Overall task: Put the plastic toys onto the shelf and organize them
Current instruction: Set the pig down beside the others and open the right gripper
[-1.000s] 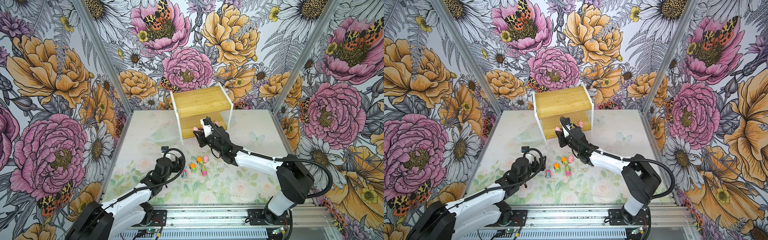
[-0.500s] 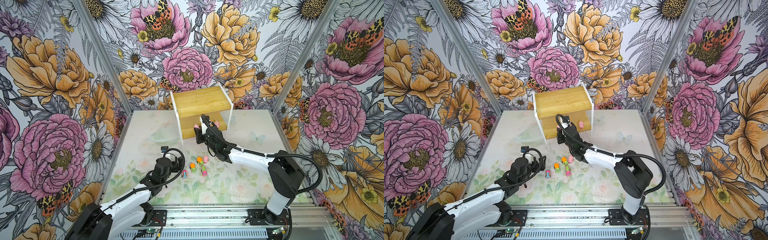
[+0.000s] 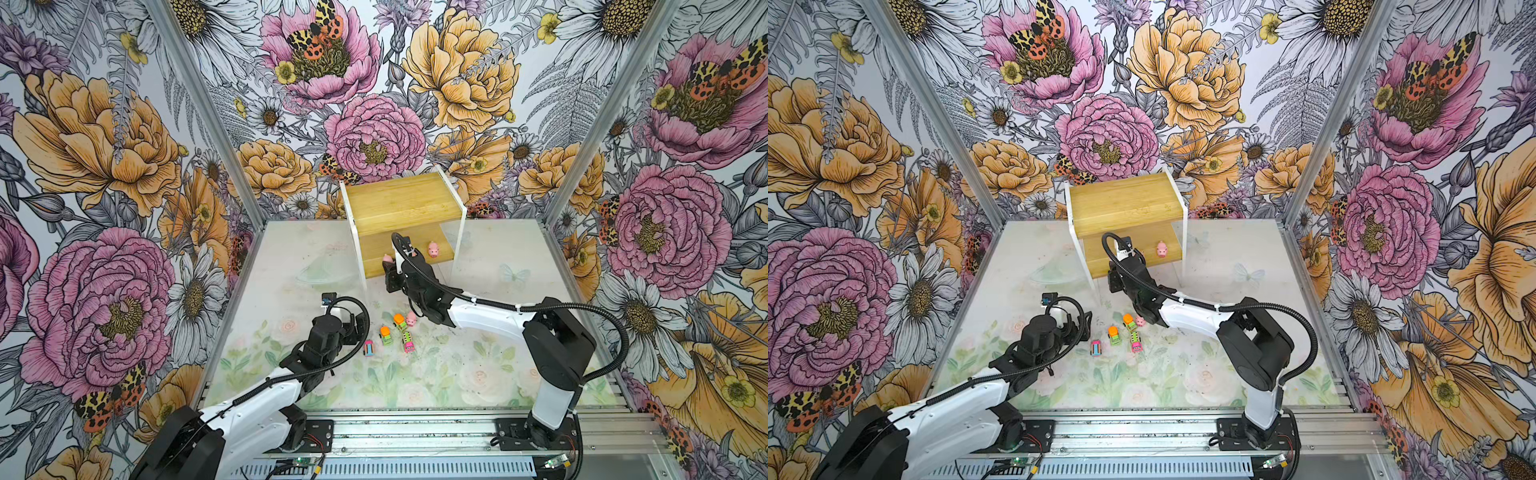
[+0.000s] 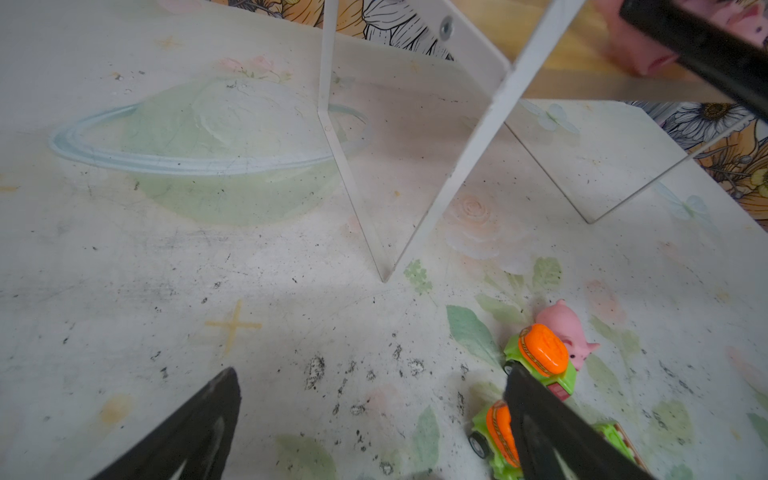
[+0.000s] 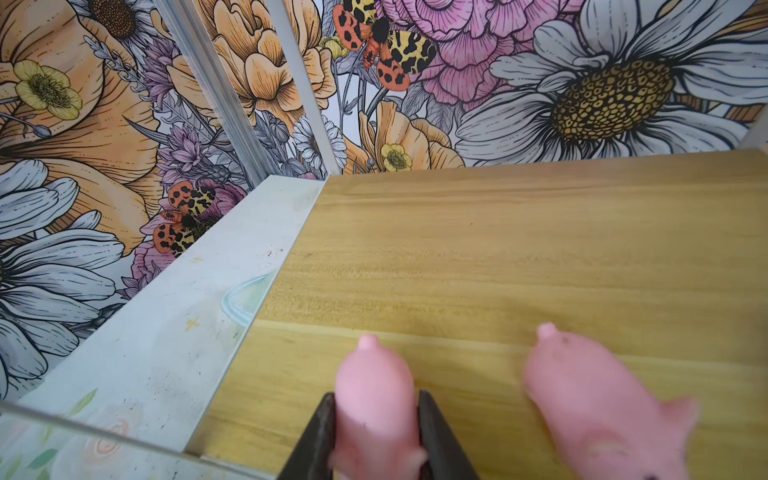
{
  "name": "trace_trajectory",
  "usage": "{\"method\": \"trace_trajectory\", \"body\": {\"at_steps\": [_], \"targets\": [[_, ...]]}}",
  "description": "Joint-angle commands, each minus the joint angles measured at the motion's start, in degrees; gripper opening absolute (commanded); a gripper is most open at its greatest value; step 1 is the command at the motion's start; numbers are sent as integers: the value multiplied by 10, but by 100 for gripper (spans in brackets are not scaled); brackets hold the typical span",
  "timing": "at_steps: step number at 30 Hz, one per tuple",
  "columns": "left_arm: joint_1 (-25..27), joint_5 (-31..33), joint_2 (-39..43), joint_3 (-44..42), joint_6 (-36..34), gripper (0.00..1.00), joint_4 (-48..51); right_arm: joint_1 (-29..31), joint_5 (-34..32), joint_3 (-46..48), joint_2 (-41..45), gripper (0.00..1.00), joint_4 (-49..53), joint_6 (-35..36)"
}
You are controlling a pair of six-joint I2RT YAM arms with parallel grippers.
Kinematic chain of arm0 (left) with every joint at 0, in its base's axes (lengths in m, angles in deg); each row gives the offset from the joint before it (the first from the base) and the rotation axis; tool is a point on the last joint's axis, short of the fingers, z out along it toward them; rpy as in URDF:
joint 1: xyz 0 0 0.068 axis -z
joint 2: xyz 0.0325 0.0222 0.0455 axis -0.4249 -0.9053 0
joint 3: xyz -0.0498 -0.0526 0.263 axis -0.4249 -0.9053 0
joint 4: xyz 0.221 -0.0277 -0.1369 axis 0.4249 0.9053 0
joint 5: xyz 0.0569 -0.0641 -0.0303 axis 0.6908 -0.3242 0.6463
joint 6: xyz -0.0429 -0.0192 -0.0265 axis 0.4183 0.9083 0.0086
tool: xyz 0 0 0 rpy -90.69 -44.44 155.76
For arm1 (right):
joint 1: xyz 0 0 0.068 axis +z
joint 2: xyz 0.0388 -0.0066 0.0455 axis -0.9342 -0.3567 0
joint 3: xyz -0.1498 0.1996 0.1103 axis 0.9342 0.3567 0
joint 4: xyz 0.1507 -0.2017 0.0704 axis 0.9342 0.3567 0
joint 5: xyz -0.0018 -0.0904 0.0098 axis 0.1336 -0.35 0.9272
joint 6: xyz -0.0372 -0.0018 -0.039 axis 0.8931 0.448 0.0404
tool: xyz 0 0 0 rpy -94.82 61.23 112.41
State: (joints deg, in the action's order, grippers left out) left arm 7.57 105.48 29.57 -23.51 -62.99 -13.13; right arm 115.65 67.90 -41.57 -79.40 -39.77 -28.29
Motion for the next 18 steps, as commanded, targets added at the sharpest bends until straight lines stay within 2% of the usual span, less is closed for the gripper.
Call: {"method": "trace_trajectory", "body": {"at_steps": [1, 9, 18], "targets": [[-6, -9, 8, -7, 0, 99, 3, -1, -18, -25, -17, 33, 10, -2], [-6, -8, 9, -6, 0, 99, 4, -5, -27, -31, -25, 34, 18, -5], [-7, -7, 9, -6, 0, 99, 4, -6, -27, -22, -17, 51, 24, 2]]}}
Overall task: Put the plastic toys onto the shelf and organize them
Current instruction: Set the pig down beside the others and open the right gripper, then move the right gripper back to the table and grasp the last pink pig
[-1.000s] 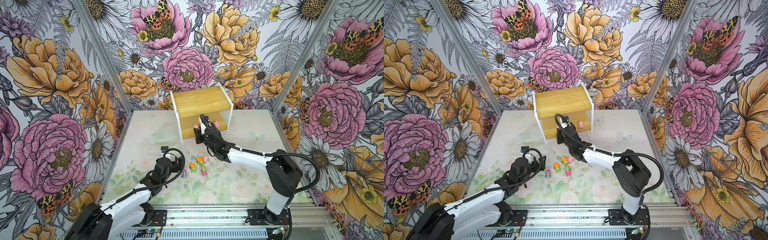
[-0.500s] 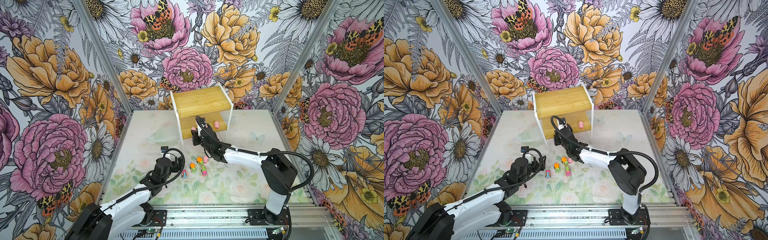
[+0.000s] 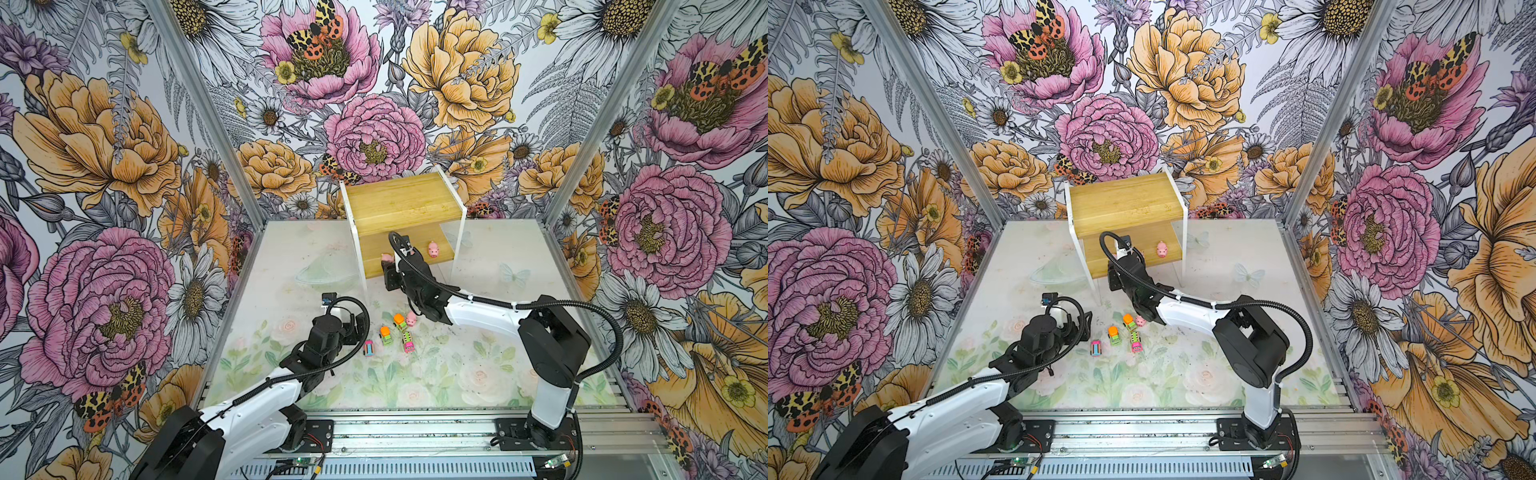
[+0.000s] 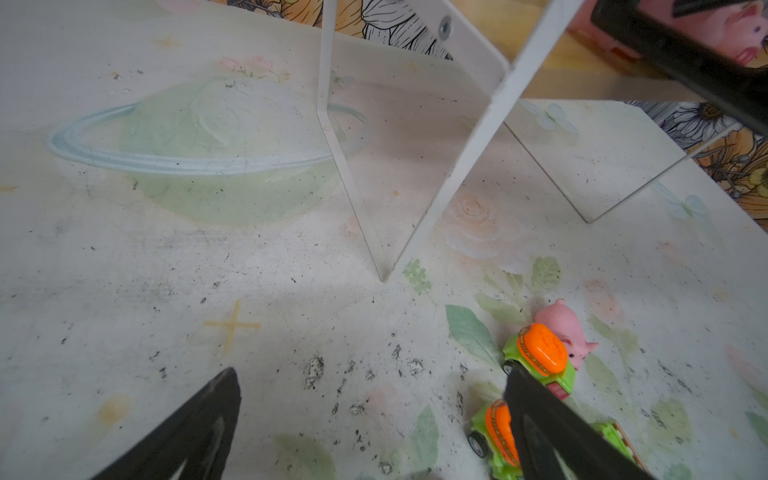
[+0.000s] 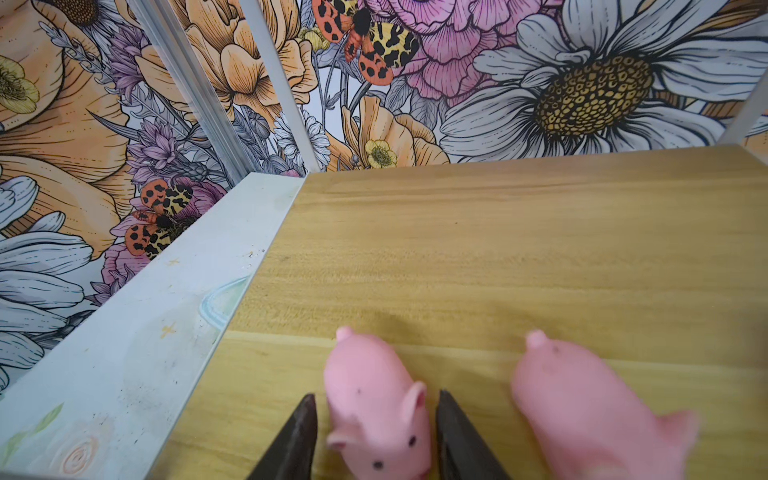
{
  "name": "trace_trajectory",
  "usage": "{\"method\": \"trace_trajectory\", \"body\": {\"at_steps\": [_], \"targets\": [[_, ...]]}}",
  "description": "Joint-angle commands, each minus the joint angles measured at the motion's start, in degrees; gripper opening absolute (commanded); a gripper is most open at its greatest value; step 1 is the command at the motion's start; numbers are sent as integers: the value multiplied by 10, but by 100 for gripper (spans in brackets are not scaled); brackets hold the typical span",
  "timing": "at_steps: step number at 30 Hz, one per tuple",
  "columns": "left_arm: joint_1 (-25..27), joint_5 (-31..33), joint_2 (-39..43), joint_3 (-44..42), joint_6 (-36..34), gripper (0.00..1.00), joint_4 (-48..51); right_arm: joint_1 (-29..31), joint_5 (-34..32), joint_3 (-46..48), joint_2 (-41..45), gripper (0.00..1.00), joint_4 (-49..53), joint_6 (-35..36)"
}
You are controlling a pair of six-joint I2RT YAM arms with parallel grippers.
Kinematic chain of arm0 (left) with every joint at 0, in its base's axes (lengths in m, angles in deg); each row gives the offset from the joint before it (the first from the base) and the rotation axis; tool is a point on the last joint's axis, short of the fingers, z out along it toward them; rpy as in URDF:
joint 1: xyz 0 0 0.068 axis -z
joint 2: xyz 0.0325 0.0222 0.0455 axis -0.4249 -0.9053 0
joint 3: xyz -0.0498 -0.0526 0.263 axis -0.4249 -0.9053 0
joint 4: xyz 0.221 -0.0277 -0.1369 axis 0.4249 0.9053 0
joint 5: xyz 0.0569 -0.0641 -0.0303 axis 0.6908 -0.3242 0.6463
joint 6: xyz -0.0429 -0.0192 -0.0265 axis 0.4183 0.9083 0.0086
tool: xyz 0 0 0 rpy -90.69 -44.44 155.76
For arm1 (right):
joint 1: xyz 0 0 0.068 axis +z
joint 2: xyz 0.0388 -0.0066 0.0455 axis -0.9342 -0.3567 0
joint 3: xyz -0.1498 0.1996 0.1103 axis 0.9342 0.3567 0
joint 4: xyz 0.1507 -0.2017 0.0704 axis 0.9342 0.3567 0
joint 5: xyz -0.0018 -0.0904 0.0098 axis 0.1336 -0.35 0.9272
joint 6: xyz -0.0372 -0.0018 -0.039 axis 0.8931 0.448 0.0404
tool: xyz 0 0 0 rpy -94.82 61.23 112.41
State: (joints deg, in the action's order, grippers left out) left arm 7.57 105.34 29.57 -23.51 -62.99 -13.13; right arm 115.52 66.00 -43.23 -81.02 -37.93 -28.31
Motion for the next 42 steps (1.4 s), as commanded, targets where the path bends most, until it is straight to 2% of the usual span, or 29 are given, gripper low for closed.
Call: {"method": "trace_trajectory", "body": {"at_steps": [1, 6, 11, 16, 20, 26, 31, 32, 42], "targets": [[-7, -6, 9, -6, 0, 99, 4, -5, -7, -3, 4, 51, 5, 5], [-7, -7, 8, -6, 1, 99, 4, -4, 2, 16, 39, 57, 17, 25], [-7, -6, 7, -6, 0, 99, 4, -3, 31, 67, 109, 65, 36, 47], [-10, -9, 7, -5, 0, 99, 3, -3, 82, 170, 213, 70, 37, 90], [-11, -12, 7, -3, -2, 99, 4, -5, 86, 277, 272, 69, 6, 89], [-12, -14, 3, -4, -1, 99, 4, -7, 128, 347, 211, 67, -59, 53], [-11, -14, 0, 0, 0, 99, 8, -6, 147, 340, 139, 65, -96, 48], [-11, -14, 1, 0, 1, 99, 9, -23, 152, 338, 131, 65, -99, 47], [-12, -11, -1, 4, 4, 99, 15, -42, 181, 329, 75, 62, -125, 38]]}}
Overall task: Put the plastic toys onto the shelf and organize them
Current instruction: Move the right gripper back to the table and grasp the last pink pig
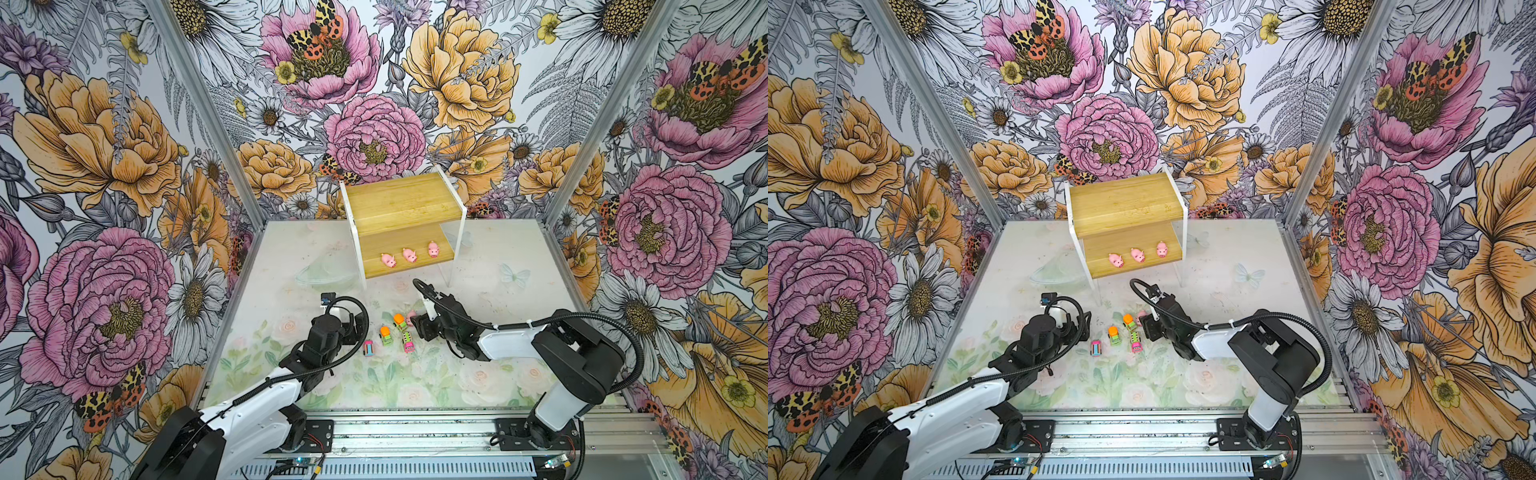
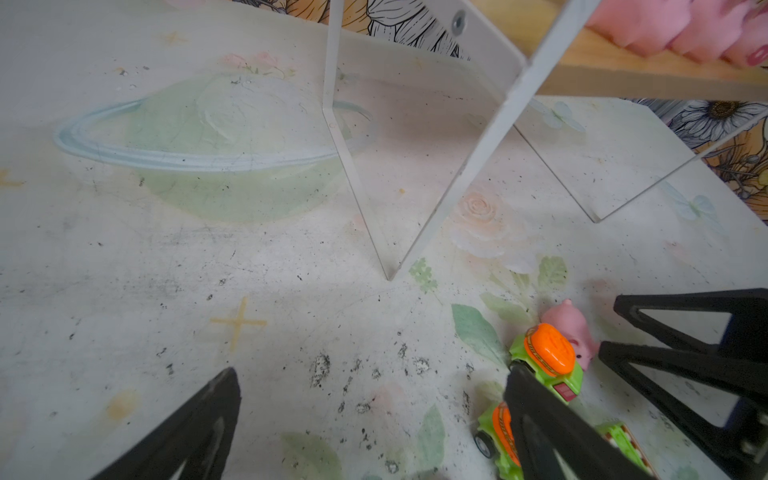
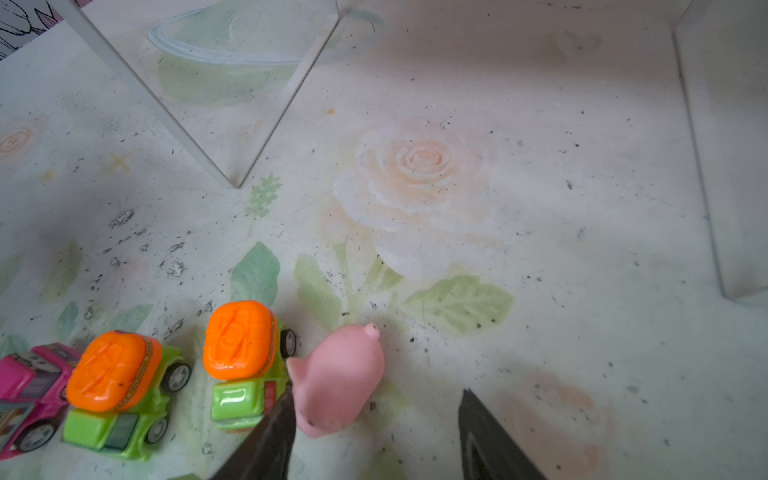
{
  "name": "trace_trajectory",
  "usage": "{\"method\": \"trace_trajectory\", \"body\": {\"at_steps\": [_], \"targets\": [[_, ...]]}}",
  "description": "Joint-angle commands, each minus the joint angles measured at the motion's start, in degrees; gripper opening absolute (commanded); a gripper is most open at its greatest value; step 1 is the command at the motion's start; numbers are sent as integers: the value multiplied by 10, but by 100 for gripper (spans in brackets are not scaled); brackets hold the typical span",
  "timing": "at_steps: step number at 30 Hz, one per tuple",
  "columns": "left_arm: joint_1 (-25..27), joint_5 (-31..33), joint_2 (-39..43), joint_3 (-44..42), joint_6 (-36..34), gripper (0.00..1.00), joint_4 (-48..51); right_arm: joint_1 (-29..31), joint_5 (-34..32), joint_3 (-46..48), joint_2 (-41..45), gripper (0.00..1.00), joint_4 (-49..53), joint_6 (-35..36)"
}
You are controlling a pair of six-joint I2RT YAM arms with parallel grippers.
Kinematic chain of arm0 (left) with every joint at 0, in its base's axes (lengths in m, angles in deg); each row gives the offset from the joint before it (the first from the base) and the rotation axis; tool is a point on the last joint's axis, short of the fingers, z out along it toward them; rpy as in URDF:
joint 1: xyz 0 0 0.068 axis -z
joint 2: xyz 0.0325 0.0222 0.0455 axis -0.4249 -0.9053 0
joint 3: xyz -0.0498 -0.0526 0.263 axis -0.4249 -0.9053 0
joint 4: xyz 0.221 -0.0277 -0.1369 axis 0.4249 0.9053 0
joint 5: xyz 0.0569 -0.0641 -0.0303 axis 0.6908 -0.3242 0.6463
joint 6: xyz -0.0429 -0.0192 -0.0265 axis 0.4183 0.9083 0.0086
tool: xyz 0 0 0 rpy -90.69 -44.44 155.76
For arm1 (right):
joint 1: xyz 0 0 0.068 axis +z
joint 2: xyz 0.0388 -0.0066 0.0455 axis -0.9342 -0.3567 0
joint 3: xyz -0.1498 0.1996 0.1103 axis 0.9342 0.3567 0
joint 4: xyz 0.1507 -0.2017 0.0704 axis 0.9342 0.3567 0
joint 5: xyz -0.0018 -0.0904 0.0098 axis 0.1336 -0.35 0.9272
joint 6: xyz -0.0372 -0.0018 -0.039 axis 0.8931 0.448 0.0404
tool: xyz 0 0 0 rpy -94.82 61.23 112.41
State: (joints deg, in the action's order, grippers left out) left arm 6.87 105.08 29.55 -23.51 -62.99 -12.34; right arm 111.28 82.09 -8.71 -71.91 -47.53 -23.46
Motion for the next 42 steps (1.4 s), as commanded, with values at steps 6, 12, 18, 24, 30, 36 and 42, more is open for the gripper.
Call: {"method": "trace_trajectory", "body": {"at_steps": [6, 12, 18, 24, 30, 36, 42], "targets": [[-4, -8, -4, 5, 3, 99, 9, 1, 33, -19, -25, 62, -34, -13], [-5, -8, -5, 5, 3, 99, 6, 2, 38, -30, -41, 62, -30, -17], [-4, -7, -5, 4, 3, 99, 6, 0, 29, -41, -67, 58, -33, -31], [-4, -7, -7, 3, 3, 99, 4, -7, 24, -24, -48, 52, -24, -29], [-4, -8, -12, 4, 3, 99, 1, -22, 24, 4, -18, 53, -17, -28], [-4, -9, -13, 4, 3, 99, 0, -27, 48, 2, -14, 53, -7, -19], [-4, -8, -14, 3, 2, 99, 0, -27, 57, -9, -24, 53, -8, -12]]}}
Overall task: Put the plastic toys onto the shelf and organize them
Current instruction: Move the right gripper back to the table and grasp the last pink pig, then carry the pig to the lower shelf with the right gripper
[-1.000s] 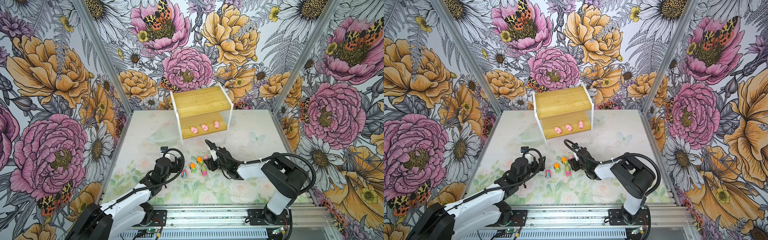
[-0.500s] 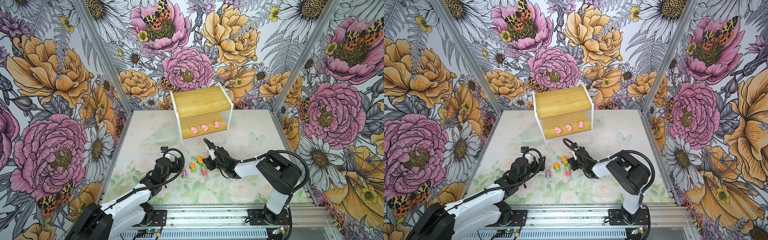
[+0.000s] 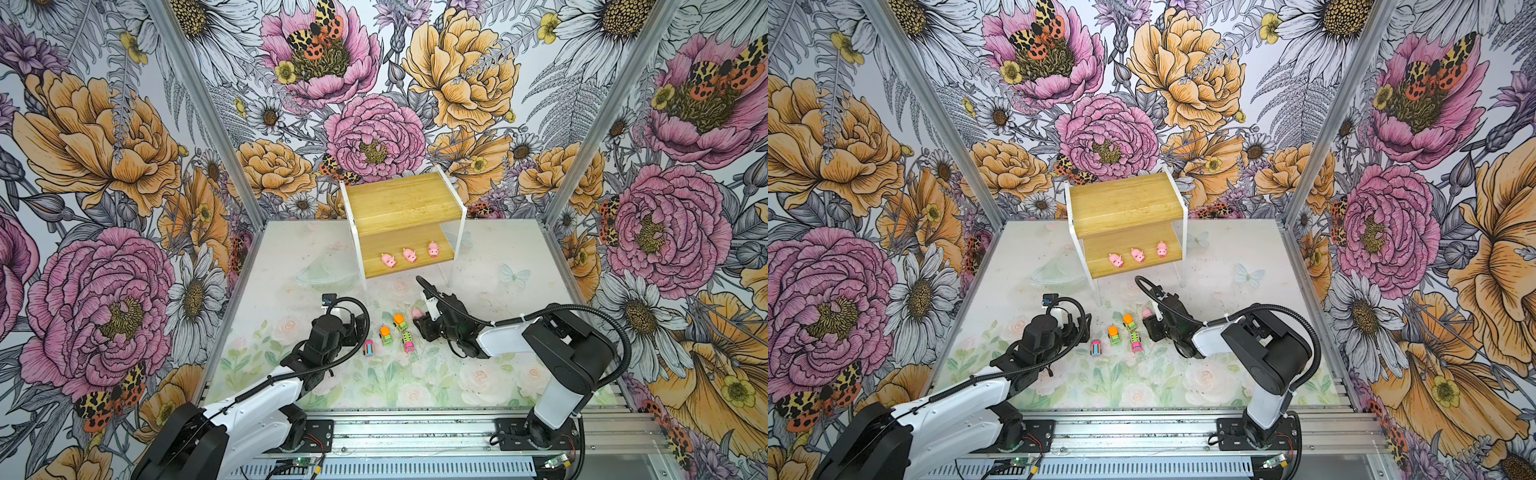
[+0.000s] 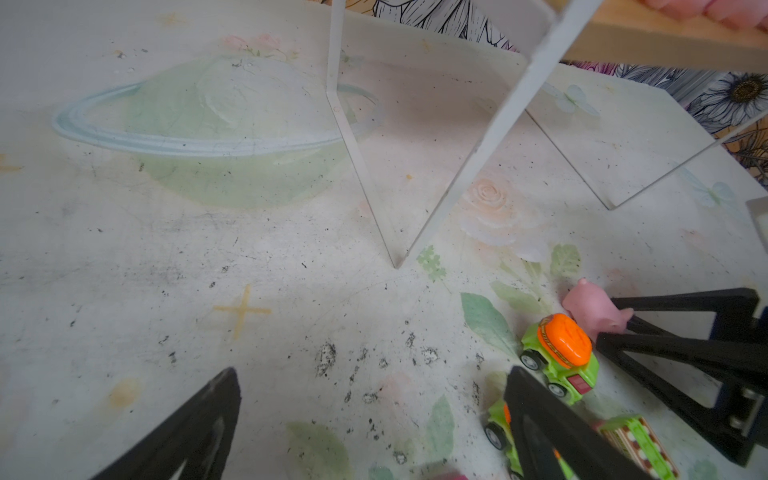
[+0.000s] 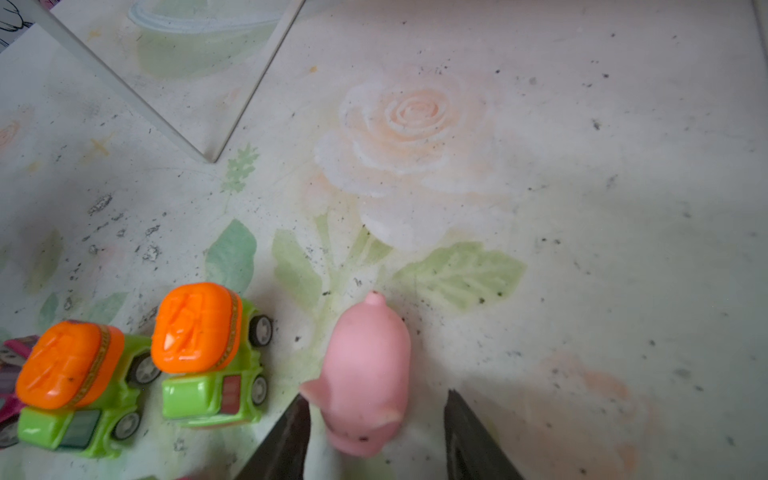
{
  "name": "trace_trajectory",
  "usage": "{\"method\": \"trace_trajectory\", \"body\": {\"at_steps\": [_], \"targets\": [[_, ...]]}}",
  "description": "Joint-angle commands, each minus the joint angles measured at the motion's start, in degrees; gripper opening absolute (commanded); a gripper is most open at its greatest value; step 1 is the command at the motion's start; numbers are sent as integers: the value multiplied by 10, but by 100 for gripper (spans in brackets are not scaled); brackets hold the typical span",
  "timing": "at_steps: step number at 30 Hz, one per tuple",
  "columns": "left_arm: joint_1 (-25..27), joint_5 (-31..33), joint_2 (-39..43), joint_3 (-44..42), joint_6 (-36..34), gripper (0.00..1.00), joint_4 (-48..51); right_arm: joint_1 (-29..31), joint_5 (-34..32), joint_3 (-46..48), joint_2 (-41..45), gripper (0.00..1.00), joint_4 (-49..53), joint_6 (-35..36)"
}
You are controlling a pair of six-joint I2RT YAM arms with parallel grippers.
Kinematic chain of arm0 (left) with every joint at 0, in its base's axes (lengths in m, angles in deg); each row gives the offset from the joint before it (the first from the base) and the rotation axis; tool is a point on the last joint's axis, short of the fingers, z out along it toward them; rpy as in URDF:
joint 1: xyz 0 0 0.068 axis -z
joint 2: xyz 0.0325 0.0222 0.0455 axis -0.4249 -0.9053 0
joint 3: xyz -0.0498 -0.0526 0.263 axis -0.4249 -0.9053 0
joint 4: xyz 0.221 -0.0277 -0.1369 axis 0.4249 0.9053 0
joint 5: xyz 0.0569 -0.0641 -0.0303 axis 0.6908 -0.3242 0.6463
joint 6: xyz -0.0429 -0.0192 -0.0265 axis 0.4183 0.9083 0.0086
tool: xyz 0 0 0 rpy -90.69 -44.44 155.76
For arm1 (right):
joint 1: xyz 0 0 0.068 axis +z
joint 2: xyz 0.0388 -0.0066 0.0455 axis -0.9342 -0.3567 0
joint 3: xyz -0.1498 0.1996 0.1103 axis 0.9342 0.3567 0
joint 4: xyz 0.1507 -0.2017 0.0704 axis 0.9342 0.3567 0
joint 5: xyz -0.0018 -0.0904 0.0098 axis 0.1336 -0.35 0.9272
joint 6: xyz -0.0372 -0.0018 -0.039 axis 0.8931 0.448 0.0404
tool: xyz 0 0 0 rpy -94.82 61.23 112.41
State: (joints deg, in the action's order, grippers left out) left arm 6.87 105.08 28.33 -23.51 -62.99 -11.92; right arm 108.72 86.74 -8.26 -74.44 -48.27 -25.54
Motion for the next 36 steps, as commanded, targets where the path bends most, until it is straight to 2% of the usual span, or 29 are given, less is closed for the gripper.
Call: {"method": "trace_trajectory", "body": {"at_steps": [1, 14, 26, 36], "targets": [[-5, -7, -2, 3, 3, 99, -4, -2, 10, -17, -2, 52, 0, 12], [-5, -7, 8, 0, 4, 99, -4, -1, 11, -45, -37, 45, -8, 8], [-4, -9, 8, 0, 5, 99, -4, -1, 26, -42, -26, 29, -1, 6], [-4, -10, 9, 0, 6, 99, -4, 3, 47, -57, 17, 27, 23, 6]]}}
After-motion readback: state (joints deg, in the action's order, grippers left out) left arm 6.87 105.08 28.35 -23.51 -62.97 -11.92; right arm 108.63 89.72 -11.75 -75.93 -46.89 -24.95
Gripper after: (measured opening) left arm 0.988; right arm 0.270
